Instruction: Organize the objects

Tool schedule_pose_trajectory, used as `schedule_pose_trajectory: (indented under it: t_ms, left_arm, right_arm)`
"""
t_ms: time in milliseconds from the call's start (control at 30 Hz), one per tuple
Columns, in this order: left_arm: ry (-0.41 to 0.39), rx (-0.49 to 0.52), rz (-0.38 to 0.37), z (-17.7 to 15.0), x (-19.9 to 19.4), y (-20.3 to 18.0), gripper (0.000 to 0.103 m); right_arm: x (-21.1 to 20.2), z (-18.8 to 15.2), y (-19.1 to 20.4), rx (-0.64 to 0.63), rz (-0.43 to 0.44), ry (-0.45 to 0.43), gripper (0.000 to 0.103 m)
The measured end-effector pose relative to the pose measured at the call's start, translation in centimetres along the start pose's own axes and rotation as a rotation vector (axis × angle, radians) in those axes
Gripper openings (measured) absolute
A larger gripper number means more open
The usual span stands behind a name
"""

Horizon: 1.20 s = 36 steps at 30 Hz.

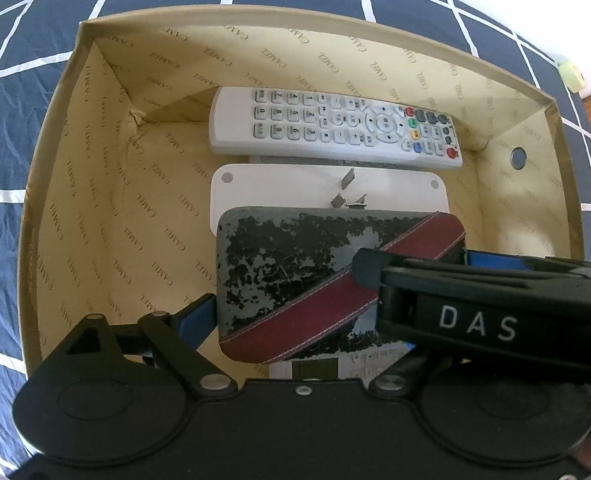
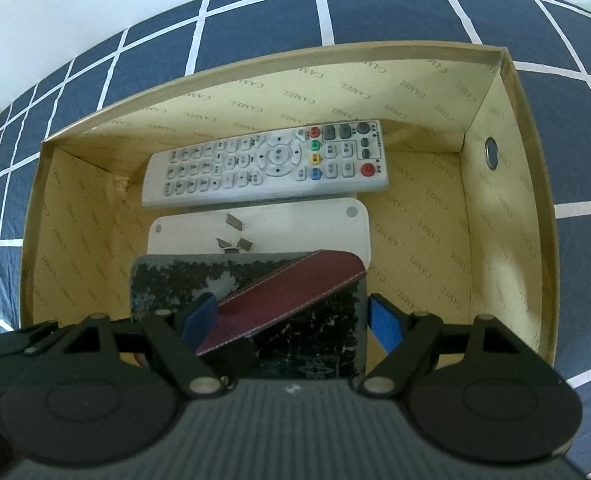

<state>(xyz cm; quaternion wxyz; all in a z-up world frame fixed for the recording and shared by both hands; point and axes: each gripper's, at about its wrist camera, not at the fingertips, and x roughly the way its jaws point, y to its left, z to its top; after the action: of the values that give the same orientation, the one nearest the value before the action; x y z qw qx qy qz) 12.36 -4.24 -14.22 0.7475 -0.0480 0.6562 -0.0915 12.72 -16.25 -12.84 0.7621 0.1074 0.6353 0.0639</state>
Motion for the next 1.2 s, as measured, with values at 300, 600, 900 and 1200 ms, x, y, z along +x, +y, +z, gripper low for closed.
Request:
schedule_pose_trajectory:
  t_ms: [300,600,900,1200]
  left_arm:
    - [-0.013,0.010,0.016,-0.1,-0.4,-0.4,0.091]
    - [-0.060,0.008,0.058,-0.5,-3.3,-0.8,0.091]
    - [-0.110,0.022,0.090,-2.0,-7.1,-1.6,0.093]
    - [-0.150,0.012,0.119,-3.9,-10.0,-1.7,0.094]
  right_arm:
    - [-0.3,0.0,-0.3,0.008,0.016,-0.003,0.081]
    - [-3.5,-0.4,-0.5,-0.009,0.052,-0.055,0.081]
    - [-8.5,-1.5,-1.0,-0.026,0.057,-0.137,0.084]
    - [-13.0,-3.3,-2.0,-0.026,0.053,-0.203,0.092]
